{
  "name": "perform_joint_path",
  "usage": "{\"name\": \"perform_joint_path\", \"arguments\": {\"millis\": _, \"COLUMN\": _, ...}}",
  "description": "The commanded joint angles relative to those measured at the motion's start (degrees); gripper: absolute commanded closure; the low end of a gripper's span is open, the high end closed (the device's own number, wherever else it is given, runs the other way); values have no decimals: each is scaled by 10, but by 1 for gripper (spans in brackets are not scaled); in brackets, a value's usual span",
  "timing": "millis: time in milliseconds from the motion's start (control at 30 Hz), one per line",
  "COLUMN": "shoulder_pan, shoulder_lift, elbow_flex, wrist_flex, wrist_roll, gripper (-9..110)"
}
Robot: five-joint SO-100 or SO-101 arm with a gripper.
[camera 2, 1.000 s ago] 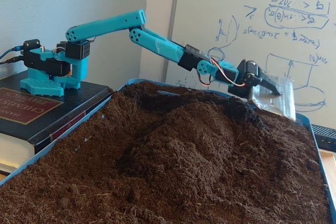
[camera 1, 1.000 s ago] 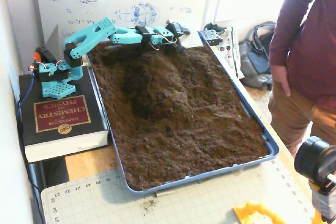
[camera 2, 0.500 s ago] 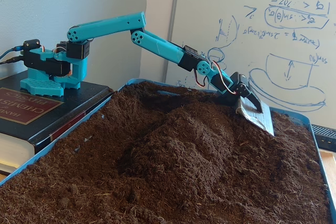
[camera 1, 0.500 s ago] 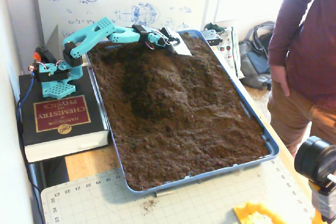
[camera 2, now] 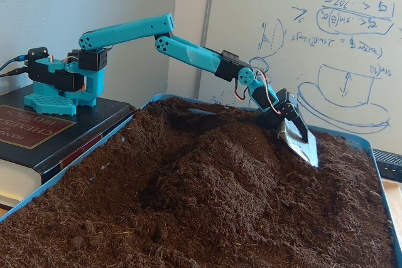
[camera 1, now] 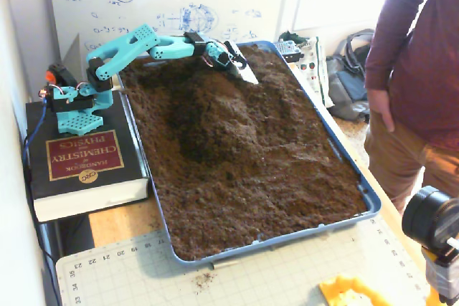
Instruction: Build a berm.
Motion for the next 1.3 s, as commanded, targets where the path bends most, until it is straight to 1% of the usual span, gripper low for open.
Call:
{"name": "perform_joint_path", "arguments": {"millis": 0, "shoulder_pan": 44, "shoulder_lift": 46, "elbow_flex": -4, "wrist_flex": 71, "wrist_roll": -15, "gripper": 101}}
{"name": "perform_joint_path", "arguments": {"millis": 200, "shoulder_pan": 50, "shoulder_lift": 51, "elbow_flex": -3, "wrist_flex": 156, "wrist_roll": -17, "gripper": 101}}
{"name": "perform_joint_path", "arguments": {"millis": 433, "shoulder_pan": 50, "shoulder_lift": 51, "elbow_flex": -3, "wrist_flex": 226, "wrist_roll": -19, "gripper": 101}}
{"name": "perform_joint_path", "arguments": {"millis": 633, "shoulder_pan": 47, "shoulder_lift": 62, "elbow_flex": -3, "wrist_flex": 325, "wrist_roll": -80, "gripper": 101}}
{"name": "perform_joint_path", "arguments": {"millis": 767, "shoulder_pan": 48, "shoulder_lift": 90, "elbow_flex": 18, "wrist_flex": 375, "wrist_roll": -88, "gripper": 101}}
{"name": "perform_joint_path", "arguments": {"millis": 1100, "shoulder_pan": 47, "shoulder_lift": 239, "elbow_flex": 148, "wrist_flex": 383, "wrist_roll": -79, "gripper": 101}}
{"name": "perform_joint_path", "arguments": {"millis": 1267, "shoulder_pan": 62, "shoulder_lift": 323, "elbow_flex": 147, "wrist_flex": 382, "wrist_roll": -70, "gripper": 101}}
